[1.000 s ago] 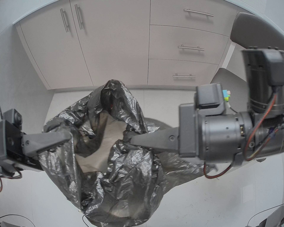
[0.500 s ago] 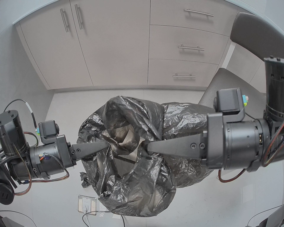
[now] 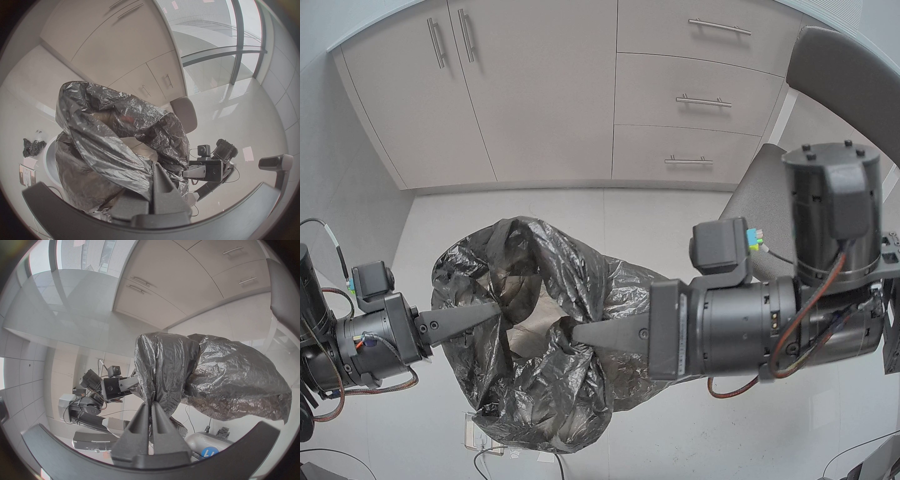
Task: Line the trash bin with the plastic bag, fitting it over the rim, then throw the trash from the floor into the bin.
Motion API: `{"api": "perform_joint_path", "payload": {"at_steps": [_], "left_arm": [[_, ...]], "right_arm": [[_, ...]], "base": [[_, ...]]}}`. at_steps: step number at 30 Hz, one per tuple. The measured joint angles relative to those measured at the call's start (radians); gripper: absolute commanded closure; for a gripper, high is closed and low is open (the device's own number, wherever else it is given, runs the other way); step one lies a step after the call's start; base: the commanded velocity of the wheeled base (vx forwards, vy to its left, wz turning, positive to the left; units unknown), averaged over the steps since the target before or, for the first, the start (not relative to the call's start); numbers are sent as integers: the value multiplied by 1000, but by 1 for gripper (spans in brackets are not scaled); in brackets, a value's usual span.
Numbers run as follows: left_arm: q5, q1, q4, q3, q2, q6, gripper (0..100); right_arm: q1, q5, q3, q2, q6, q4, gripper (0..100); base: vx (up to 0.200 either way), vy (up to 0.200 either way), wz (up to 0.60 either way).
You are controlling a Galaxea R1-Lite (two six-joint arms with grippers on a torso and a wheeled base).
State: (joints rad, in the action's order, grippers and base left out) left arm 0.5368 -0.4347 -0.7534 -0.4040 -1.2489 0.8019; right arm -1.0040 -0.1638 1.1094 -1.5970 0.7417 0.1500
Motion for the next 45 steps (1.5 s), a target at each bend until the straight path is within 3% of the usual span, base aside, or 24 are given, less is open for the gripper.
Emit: {"api": "perform_joint_path", "payload": {"at_steps": [4, 11, 15, 28, 39, 40, 45], "left_arm": [[2, 42, 2, 39, 4, -14, 100], [11, 124, -15, 84, -71, -117, 100], [12, 159, -49, 90, -156, -152, 100], [12, 202, -457, 90, -527, -197, 100], [10, 190, -497, 149, -637, -199, 100], [11, 189, -497, 153, -637, -199, 100], [11, 177, -499, 172, -617, -192, 100]], "right_arm": [[-8, 11, 1, -40, 1, 2, 100], [-12, 54, 15, -109, 1, 9, 100], [-12, 127, 20, -162, -12, 17, 100], [2, 354, 70, -346, -77, 153, 100], [17, 375, 77, -405, -133, 132, 100], [17, 380, 78, -408, -135, 129, 0], [30, 417, 100, -434, -154, 121, 0]], "base": [[0, 0, 0], [0, 0, 0], [0, 0, 0], [0, 0, 0], [0, 0, 0], [0, 0, 0], [0, 0, 0]]}}
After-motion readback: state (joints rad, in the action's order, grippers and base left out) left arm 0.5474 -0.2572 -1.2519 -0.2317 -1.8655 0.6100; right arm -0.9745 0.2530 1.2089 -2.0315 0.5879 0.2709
